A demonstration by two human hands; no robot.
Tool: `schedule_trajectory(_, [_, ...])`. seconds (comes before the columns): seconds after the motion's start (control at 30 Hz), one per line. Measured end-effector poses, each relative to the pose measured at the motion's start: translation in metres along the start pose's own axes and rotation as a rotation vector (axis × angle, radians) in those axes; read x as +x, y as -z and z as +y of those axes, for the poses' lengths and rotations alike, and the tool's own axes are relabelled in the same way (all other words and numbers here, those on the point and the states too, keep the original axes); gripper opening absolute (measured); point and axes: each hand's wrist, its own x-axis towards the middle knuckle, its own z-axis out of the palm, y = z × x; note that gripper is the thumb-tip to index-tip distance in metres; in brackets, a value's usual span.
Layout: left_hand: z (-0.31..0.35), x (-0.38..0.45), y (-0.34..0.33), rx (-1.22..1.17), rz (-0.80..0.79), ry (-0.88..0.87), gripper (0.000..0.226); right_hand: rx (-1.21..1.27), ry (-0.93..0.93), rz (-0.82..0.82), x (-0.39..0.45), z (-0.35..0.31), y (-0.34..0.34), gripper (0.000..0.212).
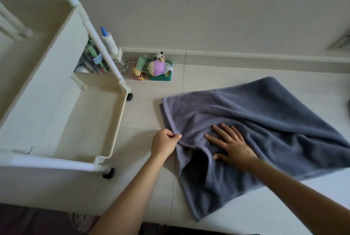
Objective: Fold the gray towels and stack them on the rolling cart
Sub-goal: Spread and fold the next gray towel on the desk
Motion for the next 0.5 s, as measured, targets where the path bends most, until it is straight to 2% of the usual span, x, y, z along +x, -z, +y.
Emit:
schedule_trajectory(0.1, [0.008,-0.011,-0.019,-0.005,-0.044,0.018,0.029,-0.083,0.031,0.004,-0.001,0.038,0.018,0.063])
schedule_trajectory(0.23, [0.019,-0.028,-0.044,0.013,-0.093,0.005,0.029,-0.103,-0.017,-0.091,-0.011,0.069,0.038,0.067])
schedule_trajectory(0.3, [0.025,-0.039,-0.053,0.029,0.03,-0.038,0.026,-0.067,-0.075,-0.127,-0.02,0.076,0.04,0.066])
schedule_trajectory(0.37, [0.028,-0.047,-0.059,0.08,0.261,-0.217,0.029,0.091,-0.231,-0.101,-0.033,0.073,0.035,0.054])
schedule_trajectory(0.4, [0.028,-0.048,-0.061,0.125,0.324,-0.348,0.03,0.203,-0.333,-0.018,-0.038,0.066,0.033,0.045])
schedule_trajectory(0.43, [0.029,-0.046,-0.063,0.181,0.334,-0.473,0.034,0.314,-0.433,0.095,-0.043,0.056,0.032,0.037])
schedule_trajectory(0.5, [0.029,-0.036,-0.067,0.326,0.236,-0.631,0.049,0.481,-0.555,0.242,-0.056,0.029,0.03,0.036])
